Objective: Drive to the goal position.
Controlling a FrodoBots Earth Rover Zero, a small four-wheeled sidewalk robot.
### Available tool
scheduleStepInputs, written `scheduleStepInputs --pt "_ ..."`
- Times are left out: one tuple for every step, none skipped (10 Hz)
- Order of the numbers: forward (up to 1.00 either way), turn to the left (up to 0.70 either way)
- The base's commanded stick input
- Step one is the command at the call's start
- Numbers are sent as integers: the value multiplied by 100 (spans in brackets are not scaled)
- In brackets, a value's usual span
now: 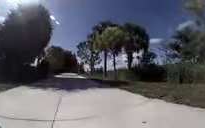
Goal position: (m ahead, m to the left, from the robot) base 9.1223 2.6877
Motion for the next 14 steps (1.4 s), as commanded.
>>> scheduleStepInputs --pt "85 0" --pt "85 0" --pt "85 0" --pt "85 0" --pt "85 0" --pt "85 0" --pt "85 0" --pt "85 0" --pt "85 0" --pt "85 0" --pt "85 0" --pt "85 0" --pt "85 0" --pt "85 0"
